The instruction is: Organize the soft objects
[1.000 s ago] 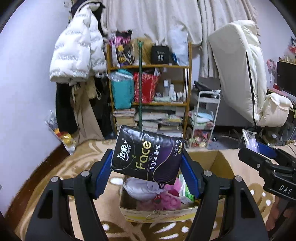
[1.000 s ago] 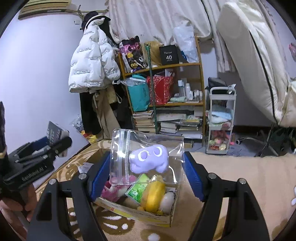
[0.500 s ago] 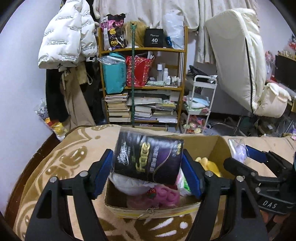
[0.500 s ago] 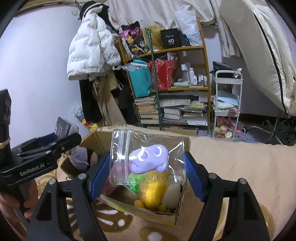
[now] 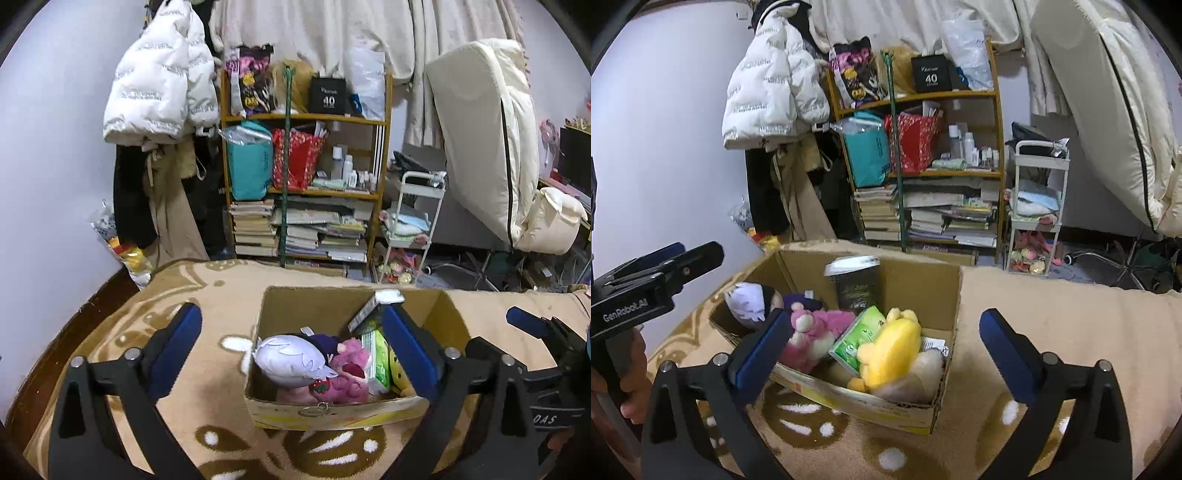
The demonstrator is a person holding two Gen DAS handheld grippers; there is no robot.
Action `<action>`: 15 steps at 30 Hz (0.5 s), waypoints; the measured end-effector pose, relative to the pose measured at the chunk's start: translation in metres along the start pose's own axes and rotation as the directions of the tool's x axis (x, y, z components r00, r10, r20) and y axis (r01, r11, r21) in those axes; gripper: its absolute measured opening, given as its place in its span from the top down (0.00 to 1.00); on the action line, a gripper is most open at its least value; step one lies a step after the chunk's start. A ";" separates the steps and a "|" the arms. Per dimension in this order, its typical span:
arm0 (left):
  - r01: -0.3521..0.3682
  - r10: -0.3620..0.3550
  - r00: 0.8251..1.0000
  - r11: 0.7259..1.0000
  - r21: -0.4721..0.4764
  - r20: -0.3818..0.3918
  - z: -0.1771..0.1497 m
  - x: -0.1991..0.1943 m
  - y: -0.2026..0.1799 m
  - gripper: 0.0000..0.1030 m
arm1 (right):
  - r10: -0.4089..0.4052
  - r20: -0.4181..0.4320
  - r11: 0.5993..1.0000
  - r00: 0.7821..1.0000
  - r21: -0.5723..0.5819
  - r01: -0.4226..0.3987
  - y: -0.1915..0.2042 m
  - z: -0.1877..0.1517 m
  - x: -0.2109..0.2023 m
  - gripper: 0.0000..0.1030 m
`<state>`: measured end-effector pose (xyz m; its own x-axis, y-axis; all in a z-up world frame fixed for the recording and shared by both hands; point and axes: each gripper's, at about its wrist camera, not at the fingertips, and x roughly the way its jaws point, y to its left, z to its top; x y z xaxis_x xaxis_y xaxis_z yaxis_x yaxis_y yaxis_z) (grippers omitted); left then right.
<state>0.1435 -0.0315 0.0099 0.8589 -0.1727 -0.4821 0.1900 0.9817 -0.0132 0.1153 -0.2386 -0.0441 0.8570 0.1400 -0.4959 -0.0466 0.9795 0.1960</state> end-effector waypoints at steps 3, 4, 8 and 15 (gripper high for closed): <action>-0.024 0.023 0.999 0.999 0.030 0.025 0.002 -0.020 -0.001 0.05 | -0.005 0.014 1.000 1.000 -0.001 0.005 0.001 0.005 -0.013 0.00; -0.032 0.031 0.999 0.999 0.040 0.029 0.002 -0.027 -0.002 0.04 | -0.005 0.020 1.000 1.000 -0.003 0.005 0.002 0.006 -0.018 0.00; -0.041 0.039 0.998 0.998 0.043 0.044 0.000 -0.051 -0.002 0.03 | -0.010 0.051 1.000 0.999 -0.006 0.010 0.005 0.011 -0.040 0.00; -0.062 0.058 0.995 0.997 0.047 0.084 -0.003 -0.099 -0.002 0.01 | -0.013 0.117 1.000 0.993 -0.020 0.016 0.014 0.018 -0.085 0.00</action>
<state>0.0566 -0.0158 0.0554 0.9054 -0.1212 -0.4068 0.1581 0.9857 0.0582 0.0513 -0.2393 0.0159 0.9118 0.1092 -0.3958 -0.0436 0.9843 0.1710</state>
